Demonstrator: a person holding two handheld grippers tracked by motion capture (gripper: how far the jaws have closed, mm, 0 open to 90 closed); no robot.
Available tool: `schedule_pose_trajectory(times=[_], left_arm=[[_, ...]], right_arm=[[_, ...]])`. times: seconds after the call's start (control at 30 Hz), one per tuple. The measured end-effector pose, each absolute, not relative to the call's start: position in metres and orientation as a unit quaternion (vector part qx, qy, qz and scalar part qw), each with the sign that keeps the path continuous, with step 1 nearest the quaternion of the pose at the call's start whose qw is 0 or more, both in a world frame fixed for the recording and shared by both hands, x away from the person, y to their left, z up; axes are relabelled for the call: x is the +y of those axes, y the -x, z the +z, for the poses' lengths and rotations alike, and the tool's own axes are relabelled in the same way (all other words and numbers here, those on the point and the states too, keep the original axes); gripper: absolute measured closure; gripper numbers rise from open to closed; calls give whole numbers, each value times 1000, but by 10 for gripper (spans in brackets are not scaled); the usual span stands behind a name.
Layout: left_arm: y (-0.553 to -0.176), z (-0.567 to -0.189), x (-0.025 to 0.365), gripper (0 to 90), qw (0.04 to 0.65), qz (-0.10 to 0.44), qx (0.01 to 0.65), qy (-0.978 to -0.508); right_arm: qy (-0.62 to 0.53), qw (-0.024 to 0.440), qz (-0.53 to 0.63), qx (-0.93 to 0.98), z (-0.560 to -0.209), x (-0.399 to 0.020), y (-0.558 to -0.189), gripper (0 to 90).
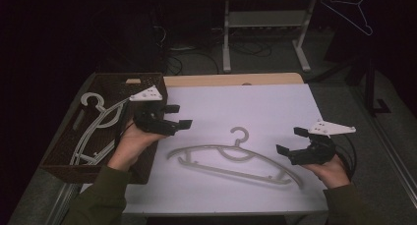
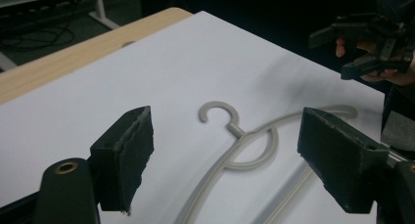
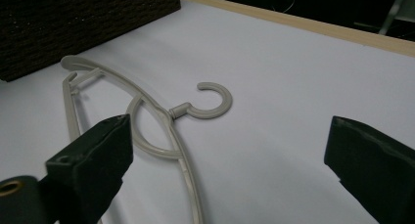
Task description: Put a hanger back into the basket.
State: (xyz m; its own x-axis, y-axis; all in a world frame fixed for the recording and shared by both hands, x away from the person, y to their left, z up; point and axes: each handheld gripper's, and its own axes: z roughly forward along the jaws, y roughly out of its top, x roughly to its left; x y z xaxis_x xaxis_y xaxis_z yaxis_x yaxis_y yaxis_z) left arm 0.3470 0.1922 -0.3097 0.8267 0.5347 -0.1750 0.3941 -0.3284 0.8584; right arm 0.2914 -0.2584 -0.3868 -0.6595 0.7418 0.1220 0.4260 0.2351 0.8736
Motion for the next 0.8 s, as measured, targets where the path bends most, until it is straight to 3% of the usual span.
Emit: schedule_pose_trajectory(times=[0.2,0.43,0.57,0.8], left_arm=[[-343,-324,174,151,505,63,278,-814],[-336,-340,160,50,508,65,260,-818],[-332,-353,159,15,512,66,254,-818],[-331,-367,159,0,516,62,255,-815]], right_arm=[[-380,157,488,770,-386,-256,-290,72],[-383,152,484,772,-384,-256,-283,216],[-390,158,468,777,-388,-253,-271,526],[-388,137,447,795,-397,-247,-257,876]])
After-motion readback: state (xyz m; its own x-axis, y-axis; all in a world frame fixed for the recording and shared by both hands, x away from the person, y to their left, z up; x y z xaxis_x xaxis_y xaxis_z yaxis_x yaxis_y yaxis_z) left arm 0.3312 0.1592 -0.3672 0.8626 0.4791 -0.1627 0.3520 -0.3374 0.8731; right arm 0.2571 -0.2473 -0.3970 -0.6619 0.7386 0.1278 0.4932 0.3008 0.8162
